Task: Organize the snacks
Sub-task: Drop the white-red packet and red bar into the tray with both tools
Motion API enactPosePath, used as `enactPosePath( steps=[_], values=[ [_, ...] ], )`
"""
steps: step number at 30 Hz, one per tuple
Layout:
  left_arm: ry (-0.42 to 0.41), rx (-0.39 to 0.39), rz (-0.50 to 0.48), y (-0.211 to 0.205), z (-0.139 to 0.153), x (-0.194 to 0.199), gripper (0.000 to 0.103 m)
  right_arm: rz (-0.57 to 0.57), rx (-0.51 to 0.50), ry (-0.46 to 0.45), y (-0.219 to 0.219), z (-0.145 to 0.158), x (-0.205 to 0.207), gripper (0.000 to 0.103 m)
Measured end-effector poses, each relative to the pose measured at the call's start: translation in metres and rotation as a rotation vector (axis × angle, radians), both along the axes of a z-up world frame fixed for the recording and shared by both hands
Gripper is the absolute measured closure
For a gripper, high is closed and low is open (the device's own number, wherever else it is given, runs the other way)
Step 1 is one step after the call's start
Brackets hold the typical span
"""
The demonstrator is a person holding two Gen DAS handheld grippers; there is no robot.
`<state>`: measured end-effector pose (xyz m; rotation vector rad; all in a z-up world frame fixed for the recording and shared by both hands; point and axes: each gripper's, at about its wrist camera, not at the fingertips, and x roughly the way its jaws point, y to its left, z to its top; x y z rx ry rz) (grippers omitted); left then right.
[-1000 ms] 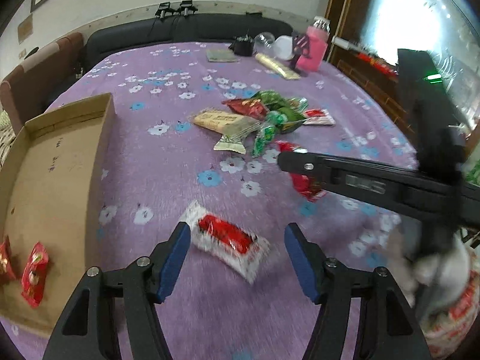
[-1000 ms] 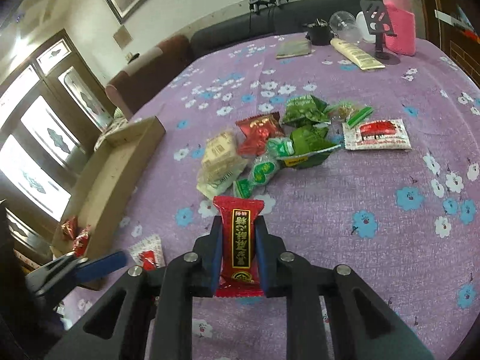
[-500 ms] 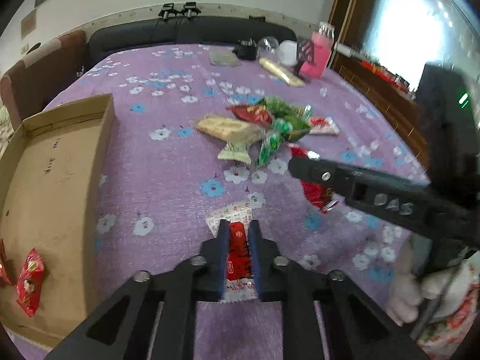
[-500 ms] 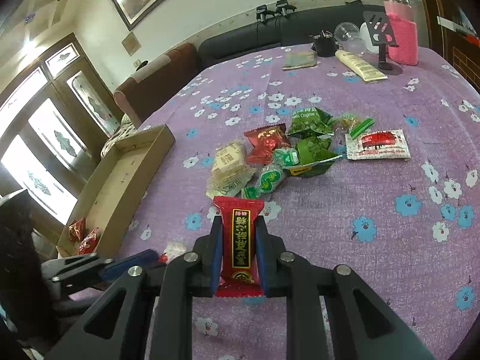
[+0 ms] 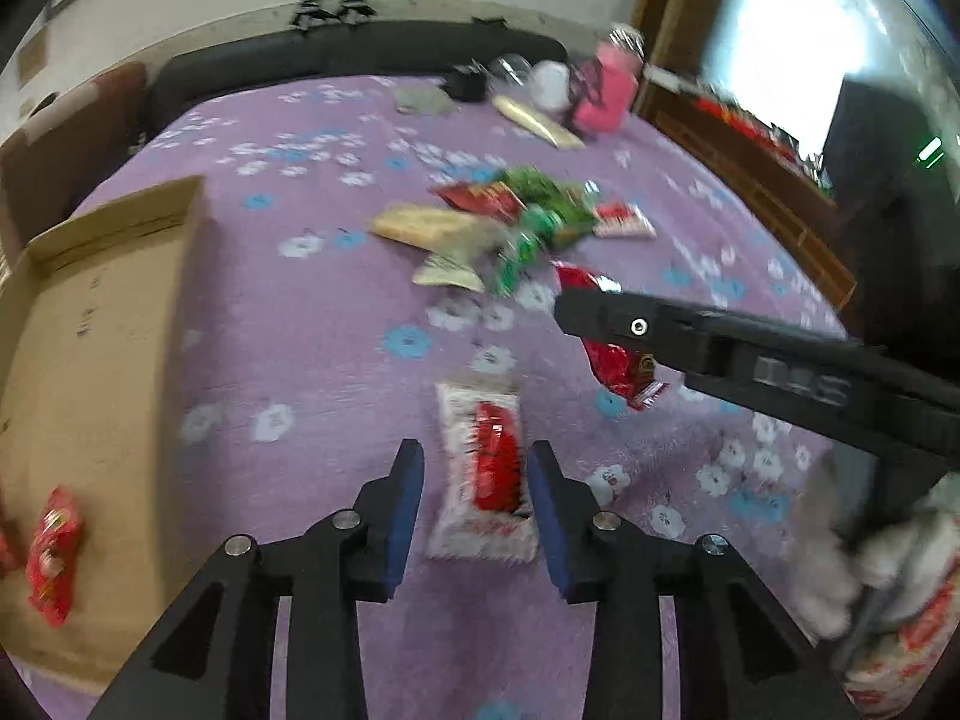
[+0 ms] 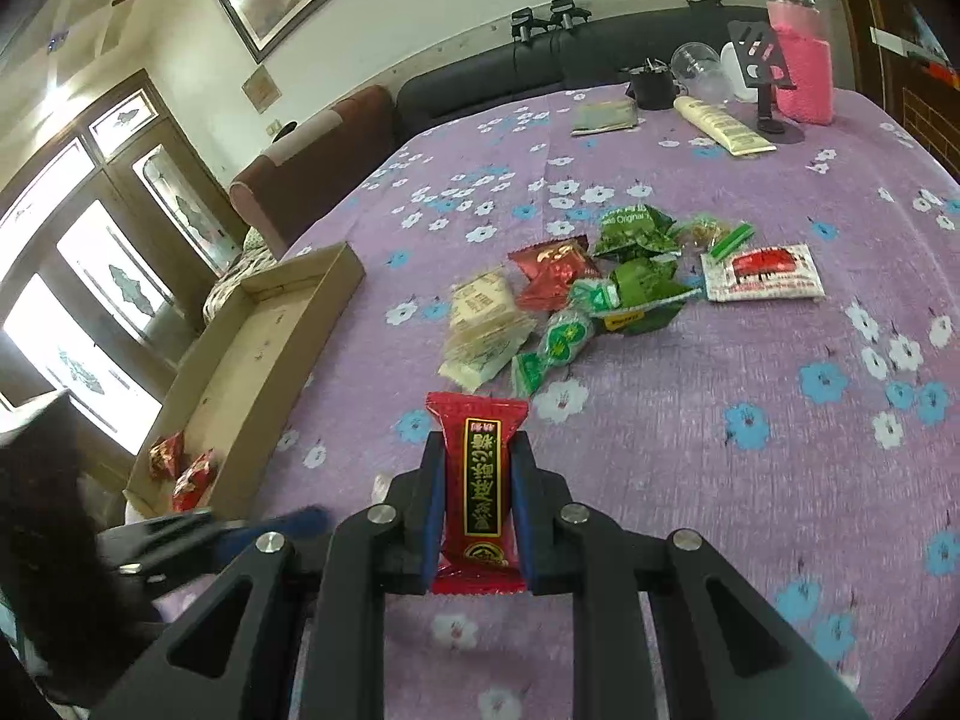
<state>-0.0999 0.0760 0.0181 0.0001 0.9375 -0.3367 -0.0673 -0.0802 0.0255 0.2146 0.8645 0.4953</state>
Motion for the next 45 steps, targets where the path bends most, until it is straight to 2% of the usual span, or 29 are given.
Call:
enactPosePath(
  steps=[2, 3, 5, 7, 9, 11, 13, 16, 18, 23, 27, 30, 34, 38, 40, 41, 42, 45],
  values=[
    [0.019, 0.028, -0.026, -0.010, -0.007, 0.005, 0.068, 0.010, -0.005, -0.002, 0.001, 0.007, -0.006, 0.084],
    [0.008, 0.037, -0.029, -0.012, -0.006, 0.006, 0.080, 0.015, -0.012, -0.011, 0.002, 0.013, -0.009, 0.084],
    [-0.005, 0.008, -0.034, -0.007, -0.001, 0.003, 0.085, 0.028, -0.014, -0.031, 0.004, 0.025, -0.013, 0.084],
    [-0.015, -0.036, -0.020, 0.005, 0.008, -0.001, 0.085, 0.045, -0.004, -0.048, 0.008, 0.038, -0.017, 0.084],
    [-0.018, -0.122, -0.005, 0.026, 0.021, -0.006, 0.085, 0.069, 0.009, -0.061, 0.017, 0.051, -0.019, 0.084],
    [-0.053, -0.158, 0.026, 0.051, 0.040, -0.014, 0.085, 0.105, 0.022, -0.074, 0.033, 0.064, -0.019, 0.084],
    [-0.095, -0.165, 0.073, 0.081, 0.060, -0.021, 0.085, 0.148, 0.035, -0.074, 0.052, 0.073, -0.018, 0.084],
    [-0.147, -0.115, 0.173, 0.129, 0.081, -0.025, 0.084, 0.225, 0.068, -0.043, 0.090, 0.078, -0.012, 0.084],
    [-0.159, -0.048, 0.255, 0.162, 0.085, -0.021, 0.084, 0.269, 0.063, -0.028, 0.122, 0.075, -0.006, 0.084],
    [-0.116, 0.028, 0.372, 0.222, 0.067, 0.001, 0.084, 0.339, 0.026, 0.027, 0.195, 0.052, 0.008, 0.084],
    [-0.069, 0.054, 0.422, 0.246, 0.044, 0.016, 0.084, 0.360, -0.020, 0.072, 0.239, 0.026, 0.022, 0.084],
    [-0.040, 0.043, 0.438, 0.259, 0.033, 0.021, 0.083, 0.367, -0.032, 0.115, 0.259, 0.009, 0.028, 0.084],
    [-0.028, 0.031, 0.450, 0.267, 0.027, 0.023, 0.083, 0.369, -0.054, 0.129, 0.275, -0.002, 0.032, 0.084],
    [-0.017, 0.014, 0.469, 0.273, 0.025, 0.025, 0.078, 0.366, -0.059, 0.107, 0.280, -0.002, 0.030, 0.081],
    [-0.019, -0.011, 0.479, 0.276, 0.027, 0.025, 0.065, 0.368, -0.044, 0.100, 0.274, 0.002, 0.028, 0.073],
    [-0.026, -0.024, 0.482, 0.277, 0.029, 0.023, 0.057, 0.367, -0.037, 0.095, 0.270, 0.004, 0.026, 0.072],
    [-0.037, -0.035, 0.483, 0.276, 0.033, 0.020, 0.054, 0.362, -0.029, 0.086, 0.265, 0.008, 0.025, 0.072],
    [-0.074, -0.068, 0.483, 0.273, 0.047, 0.012, 0.053, 0.349, -0.002, 0.050, 0.244, 0.023, 0.021, 0.072]
  ],
)
